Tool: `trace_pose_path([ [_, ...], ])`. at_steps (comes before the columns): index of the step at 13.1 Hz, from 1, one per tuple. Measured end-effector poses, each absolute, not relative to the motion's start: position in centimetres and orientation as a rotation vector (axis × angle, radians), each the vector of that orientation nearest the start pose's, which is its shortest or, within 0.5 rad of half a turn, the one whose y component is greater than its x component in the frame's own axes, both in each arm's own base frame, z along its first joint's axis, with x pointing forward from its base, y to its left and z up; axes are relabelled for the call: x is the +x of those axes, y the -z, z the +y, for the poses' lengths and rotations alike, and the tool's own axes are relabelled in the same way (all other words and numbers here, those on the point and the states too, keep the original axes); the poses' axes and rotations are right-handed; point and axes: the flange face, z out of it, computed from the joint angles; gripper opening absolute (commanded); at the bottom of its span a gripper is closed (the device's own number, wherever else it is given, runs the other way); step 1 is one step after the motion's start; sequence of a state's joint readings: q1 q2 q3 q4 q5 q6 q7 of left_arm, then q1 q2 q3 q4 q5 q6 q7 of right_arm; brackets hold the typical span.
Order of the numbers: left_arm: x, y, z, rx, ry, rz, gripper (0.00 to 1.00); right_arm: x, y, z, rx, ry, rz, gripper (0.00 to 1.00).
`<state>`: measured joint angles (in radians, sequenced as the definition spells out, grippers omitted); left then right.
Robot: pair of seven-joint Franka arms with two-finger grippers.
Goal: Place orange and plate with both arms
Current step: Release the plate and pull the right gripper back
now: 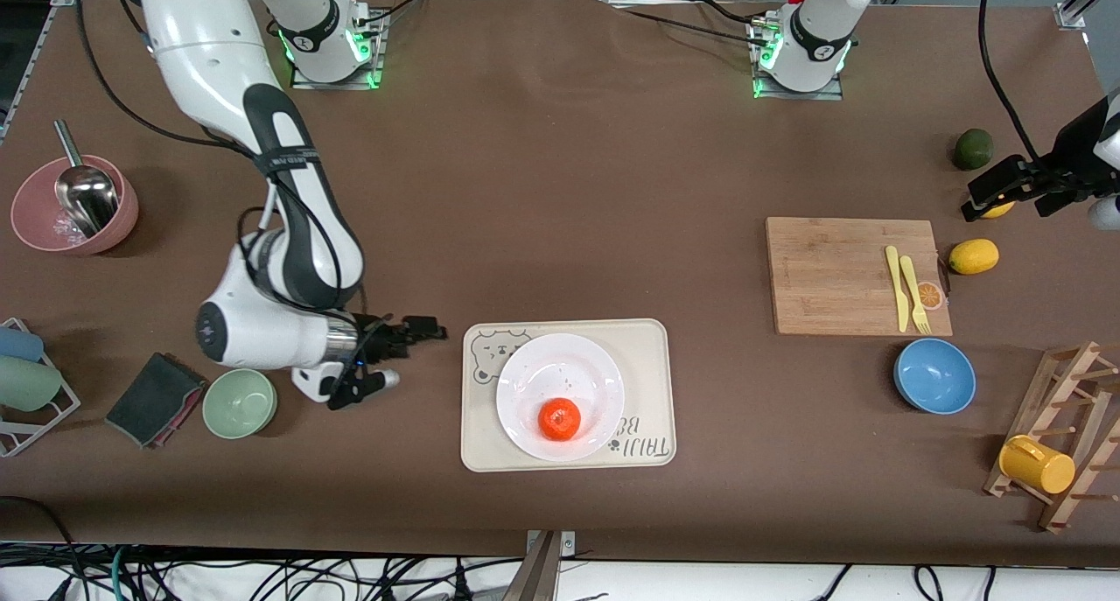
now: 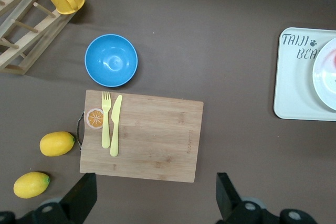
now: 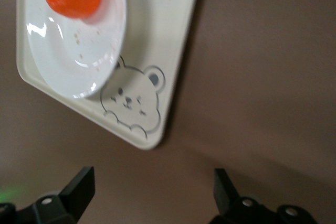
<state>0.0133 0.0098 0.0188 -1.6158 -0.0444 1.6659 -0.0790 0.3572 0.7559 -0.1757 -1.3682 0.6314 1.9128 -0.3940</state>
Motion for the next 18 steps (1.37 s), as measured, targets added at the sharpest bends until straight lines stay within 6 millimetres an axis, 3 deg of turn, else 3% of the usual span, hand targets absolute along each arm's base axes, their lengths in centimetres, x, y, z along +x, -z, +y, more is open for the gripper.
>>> trace_pose_path([
  [4, 56.6, -60.7, 1.3, -3.181, 0.063, -0.18, 1.0, 67.4, -32.4, 11.6, -2.858, -0.481, -0.593, 1.0],
  [6, 56.6, -60.7, 1.3, -3.181, 0.063, -0.18, 1.0, 66.3, -35.7, 9.6, -2.97, -0.58, -0.569, 1.0],
  [11, 56.6, -60.7, 1.3, -3.181, 0.062, -0.179, 1.0, 64.5, -42.3, 9.0, -3.115, -0.587, -0.402, 1.0],
  [18, 56.5, -60.7, 1.3, -3.181, 0.06, -0.18, 1.0, 61.5, -53.0, 8.0, -3.139, -0.396, -0.24, 1.0],
])
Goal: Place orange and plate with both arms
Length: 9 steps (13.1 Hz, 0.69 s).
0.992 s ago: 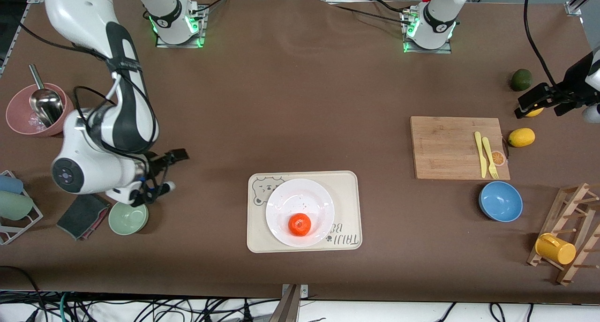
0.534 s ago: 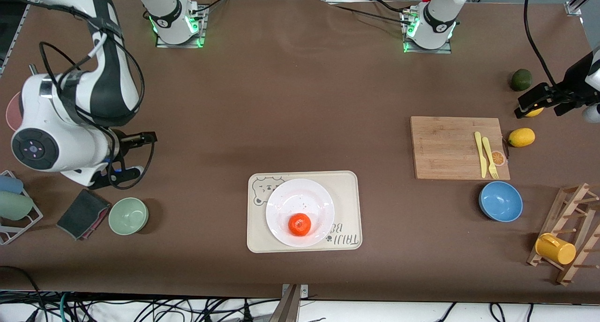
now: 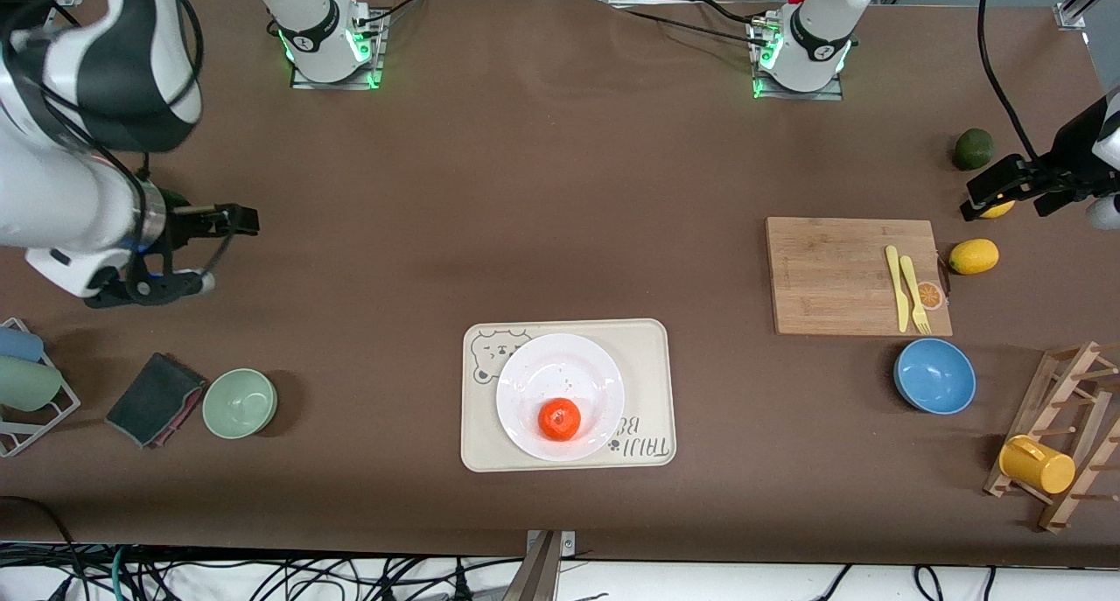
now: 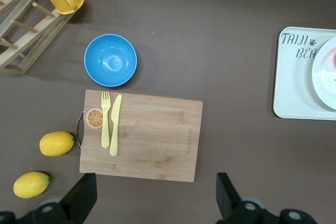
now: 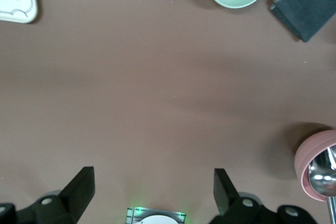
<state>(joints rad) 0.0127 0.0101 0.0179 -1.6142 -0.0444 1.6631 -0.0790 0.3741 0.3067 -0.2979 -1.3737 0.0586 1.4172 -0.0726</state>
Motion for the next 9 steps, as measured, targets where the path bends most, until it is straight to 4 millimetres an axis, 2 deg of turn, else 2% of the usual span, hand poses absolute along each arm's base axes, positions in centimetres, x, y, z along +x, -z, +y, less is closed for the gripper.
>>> trace_pose_path([
  [2, 56.6, -60.7, 1.3, -3.181, 0.06, -0.18, 1.0, 60.3, -55.8, 7.4, -3.134, -0.348, -0.222, 1.0],
  [4, 56.6, -60.7, 1.3, -3.181, 0.06, -0.181, 1.0, 59.6, -57.5, 6.2, -3.139, -0.314, -0.187, 1.0],
  [9, 56.5, -60.7, 1.4, -3.181, 0.06, -0.183, 1.0, 59.5, -56.6, 2.3, -3.135, -0.359, -0.078, 1.0],
])
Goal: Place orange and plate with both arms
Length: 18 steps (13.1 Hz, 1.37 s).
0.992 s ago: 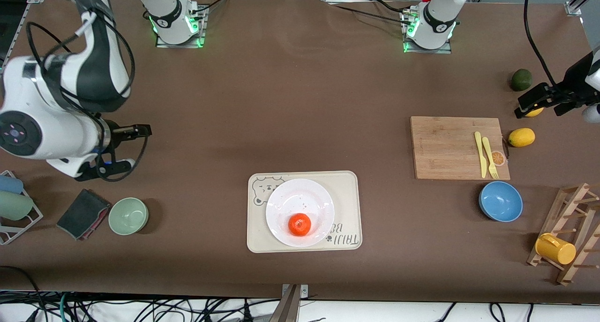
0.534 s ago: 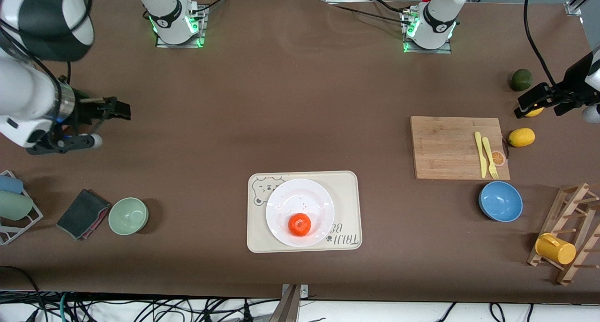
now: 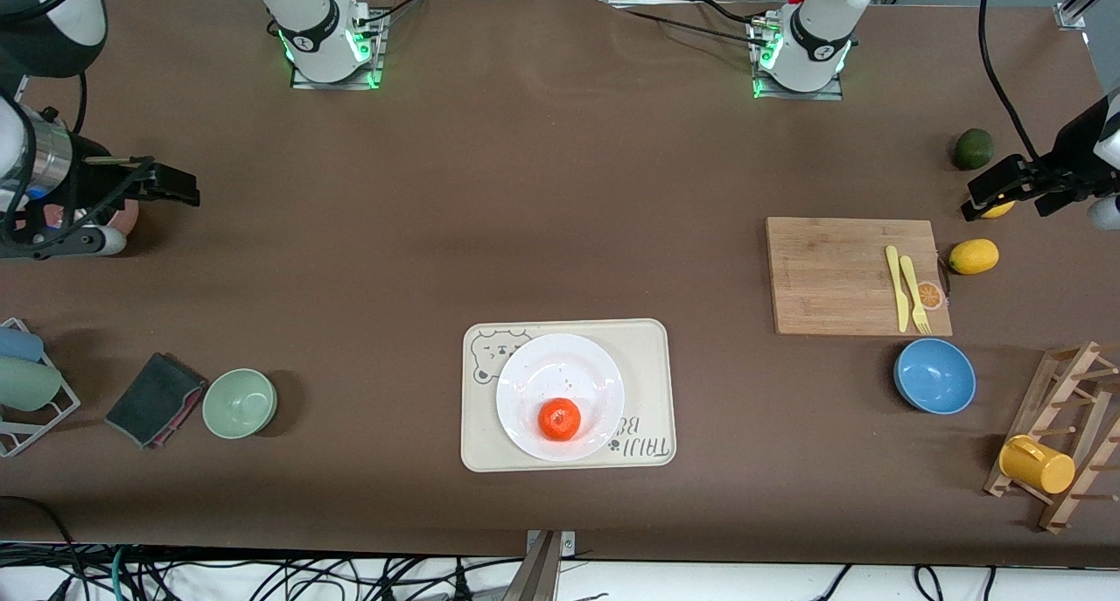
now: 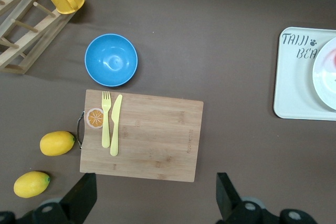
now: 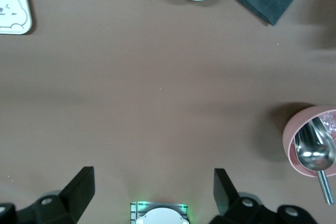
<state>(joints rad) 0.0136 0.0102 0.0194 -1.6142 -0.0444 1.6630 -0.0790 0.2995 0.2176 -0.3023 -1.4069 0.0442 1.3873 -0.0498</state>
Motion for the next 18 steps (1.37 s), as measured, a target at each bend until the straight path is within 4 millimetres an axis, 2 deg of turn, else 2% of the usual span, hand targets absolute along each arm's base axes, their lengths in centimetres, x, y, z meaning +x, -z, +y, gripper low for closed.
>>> trace_pose_path([
  [5, 56.5, -60.7, 1.4, -3.181, 0.06, -0.183, 1.0, 59.4, -55.1, -1.8, -3.109, -0.376, 0.034, 1.0],
  [7, 56.6, -60.7, 1.2, -3.181, 0.06, -0.178, 1.0, 59.0, -54.6, -2.0, -3.11, -0.308, 0.036, 1.0],
  [9, 56.6, -60.7, 0.8, -3.182, 0.06, -0.166, 1.0, 57.7, -54.3, -1.9, -3.103, -0.26, 0.027, 1.0],
  [11, 56.6, -60.7, 0.4, -3.183, 0.06, -0.155, 1.0, 56.8, -54.8, -1.6, -3.097, -0.254, 0.019, 1.0],
  [18, 56.6, -60.8, -0.2, -3.184, 0.064, -0.138, 1.0, 56.3, -55.5, -1.7, -3.127, -0.266, 0.022, 1.0],
])
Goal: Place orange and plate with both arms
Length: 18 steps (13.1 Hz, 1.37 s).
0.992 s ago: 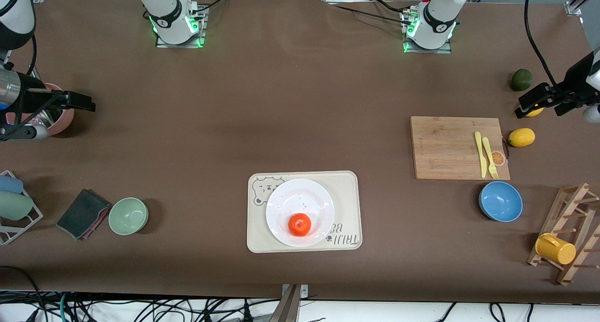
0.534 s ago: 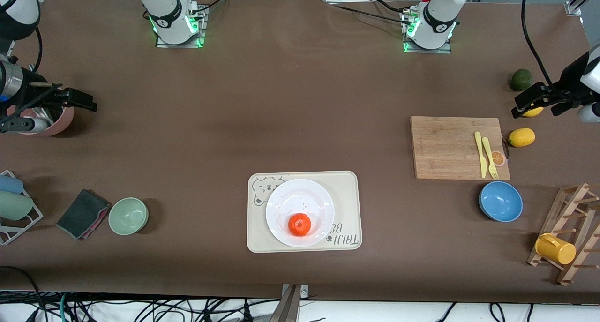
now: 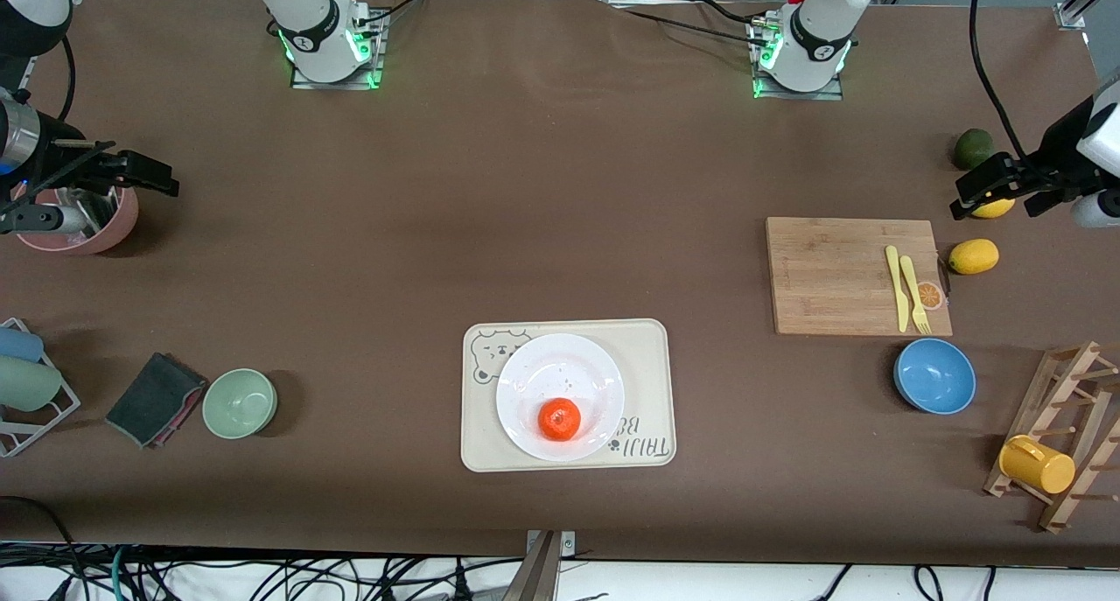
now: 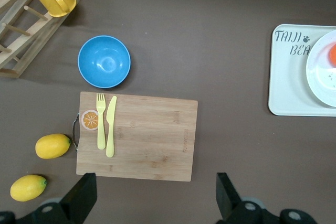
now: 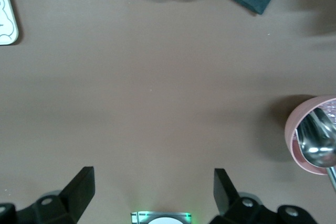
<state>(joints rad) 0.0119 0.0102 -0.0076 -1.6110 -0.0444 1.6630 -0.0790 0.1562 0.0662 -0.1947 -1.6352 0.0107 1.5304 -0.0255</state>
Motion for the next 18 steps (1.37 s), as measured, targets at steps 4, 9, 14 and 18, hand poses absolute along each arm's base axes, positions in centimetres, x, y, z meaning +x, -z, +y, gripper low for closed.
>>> trace_pose_path([
  [4, 56.6, -60.8, -0.3, -3.184, 0.064, -0.136, 1.0, 56.3, -55.8, -1.5, -3.153, -0.259, 0.042, 1.0],
  [9, 56.6, -60.8, -0.3, -3.184, 0.062, -0.134, 1.0, 56.4, -55.8, -1.3, -3.135, -0.255, 0.05, 1.0],
  [14, 56.7, -60.5, 0.6, -3.182, 0.055, -0.161, 1.0, 56.8, -55.7, -1.5, -3.139, -0.212, 0.055, 1.0],
  [18, 56.7, -60.5, 0.8, -3.182, 0.054, -0.166, 1.0, 56.9, -55.7, -1.4, -3.139, -0.212, 0.052, 1.0],
])
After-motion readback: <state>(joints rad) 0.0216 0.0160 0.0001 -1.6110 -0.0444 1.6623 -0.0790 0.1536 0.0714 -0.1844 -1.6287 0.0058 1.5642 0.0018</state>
